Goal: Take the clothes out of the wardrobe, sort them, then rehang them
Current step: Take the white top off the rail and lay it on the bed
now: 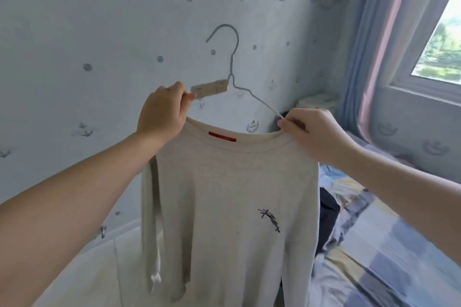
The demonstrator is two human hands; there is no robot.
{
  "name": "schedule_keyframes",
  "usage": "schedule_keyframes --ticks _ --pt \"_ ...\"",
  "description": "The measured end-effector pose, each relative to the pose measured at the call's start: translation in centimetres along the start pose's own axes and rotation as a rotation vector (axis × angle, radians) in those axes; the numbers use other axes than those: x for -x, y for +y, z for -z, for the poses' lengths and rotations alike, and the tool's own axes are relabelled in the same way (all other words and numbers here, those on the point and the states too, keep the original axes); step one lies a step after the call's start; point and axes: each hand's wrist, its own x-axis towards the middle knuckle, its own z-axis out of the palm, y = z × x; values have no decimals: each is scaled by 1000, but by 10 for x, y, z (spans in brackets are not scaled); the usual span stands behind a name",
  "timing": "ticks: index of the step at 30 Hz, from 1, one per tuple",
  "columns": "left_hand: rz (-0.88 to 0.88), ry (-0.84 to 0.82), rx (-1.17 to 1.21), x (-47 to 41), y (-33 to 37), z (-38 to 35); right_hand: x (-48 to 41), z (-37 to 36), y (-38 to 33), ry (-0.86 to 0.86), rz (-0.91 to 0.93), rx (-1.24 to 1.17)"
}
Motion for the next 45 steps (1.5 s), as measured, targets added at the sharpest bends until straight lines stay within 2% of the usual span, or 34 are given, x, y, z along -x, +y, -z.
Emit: schedule_keyframes --ticks 5,10,15,22,32,39,45 --pt "-112 -107 139 -41 -9 -105 -5 -22 58 33 -165 65" --pt "-168 -183 258 -67 12 -196 -2 -25 113 14 -319 130" --pt "-141 -287 350 -79 47 -283 9 -28 177 22 -436 210" --pt "-129 -464 287 -81 98 -401 23 -44 291 -6 -573 390" --pt "-55 -792 185 -87 164 -553 38 -84 462 -50 -851 272" --pt "30 -902 192 -59 176 -649 44 -132 551 -108 -1039 173" --pt "71 -929 251 -43 162 -747 36 -187 618 -79 -1145 134"
